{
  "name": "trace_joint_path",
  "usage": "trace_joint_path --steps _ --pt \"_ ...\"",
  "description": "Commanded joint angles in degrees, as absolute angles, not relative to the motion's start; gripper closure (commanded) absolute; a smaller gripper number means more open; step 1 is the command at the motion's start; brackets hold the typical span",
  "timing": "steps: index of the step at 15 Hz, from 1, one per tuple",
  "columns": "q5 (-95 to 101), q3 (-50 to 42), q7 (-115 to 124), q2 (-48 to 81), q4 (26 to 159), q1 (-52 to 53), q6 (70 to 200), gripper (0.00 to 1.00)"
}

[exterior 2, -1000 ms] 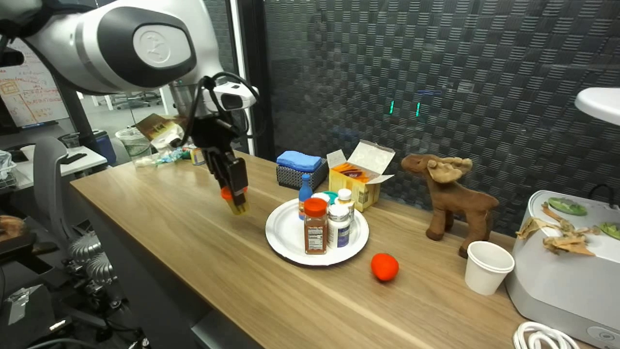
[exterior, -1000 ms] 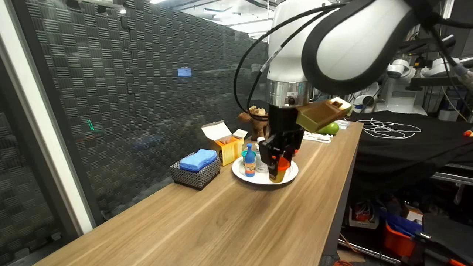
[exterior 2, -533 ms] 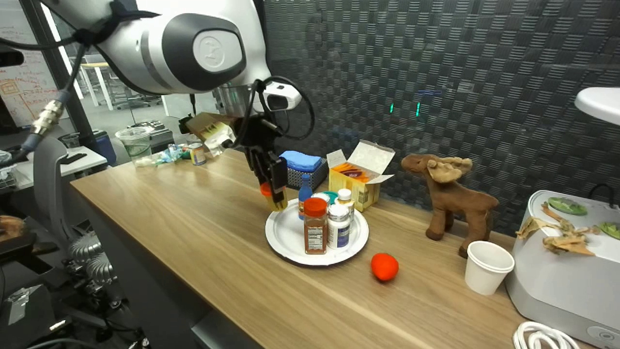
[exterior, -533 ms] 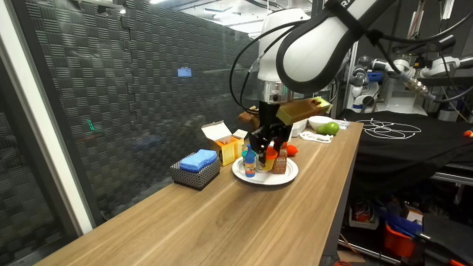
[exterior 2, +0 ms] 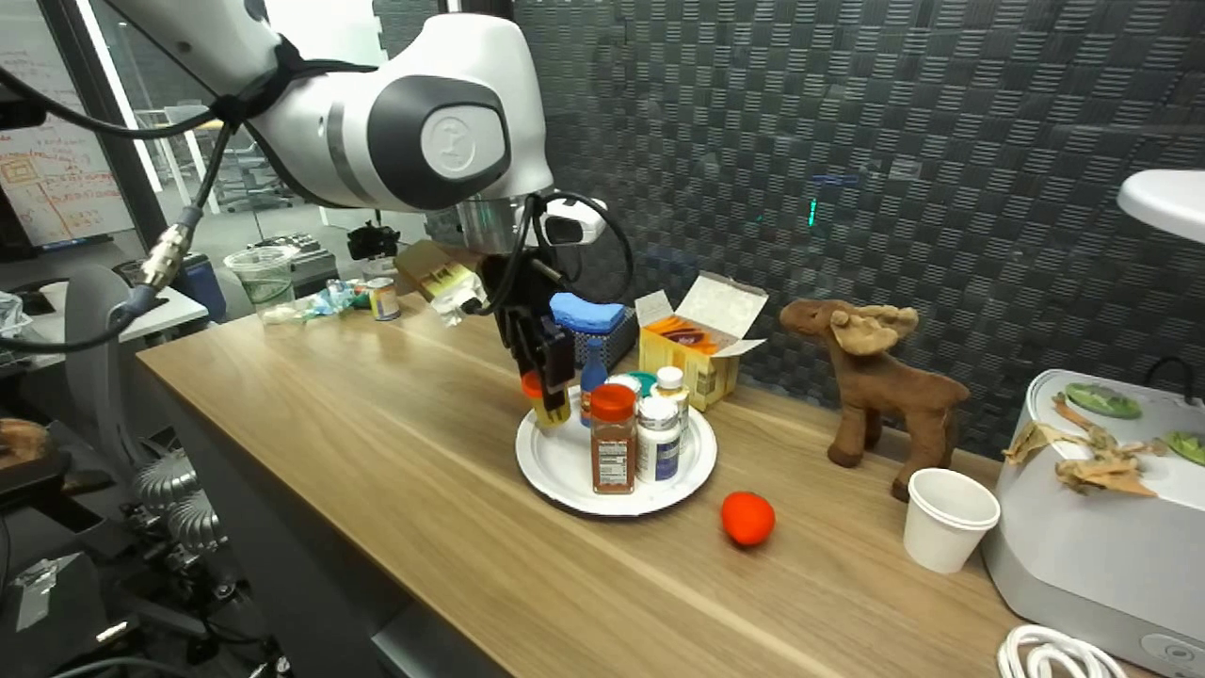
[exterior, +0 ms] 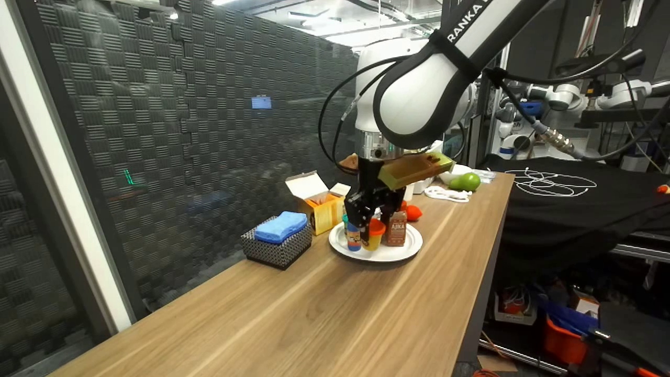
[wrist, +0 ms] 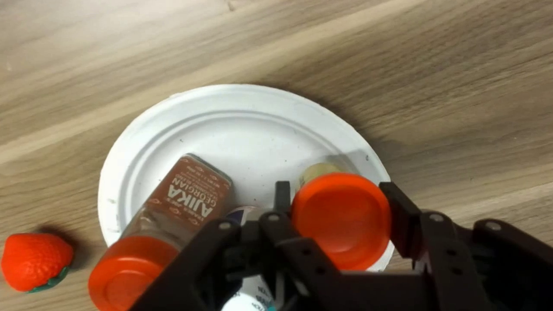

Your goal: Pick up all the objects surrounding the white plate and arrange them on the plate

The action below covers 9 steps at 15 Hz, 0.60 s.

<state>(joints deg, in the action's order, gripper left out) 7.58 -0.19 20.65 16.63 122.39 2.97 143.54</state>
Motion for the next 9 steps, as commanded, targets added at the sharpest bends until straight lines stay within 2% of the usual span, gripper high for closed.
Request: trace_joint_path --steps 1,9 --pt "7.48 -1.53 20.72 18.06 120.33 3.95 143.35 0.72" --pt "7.56 -2.22 20.55 20.90 119.28 4.21 143.60 0.72"
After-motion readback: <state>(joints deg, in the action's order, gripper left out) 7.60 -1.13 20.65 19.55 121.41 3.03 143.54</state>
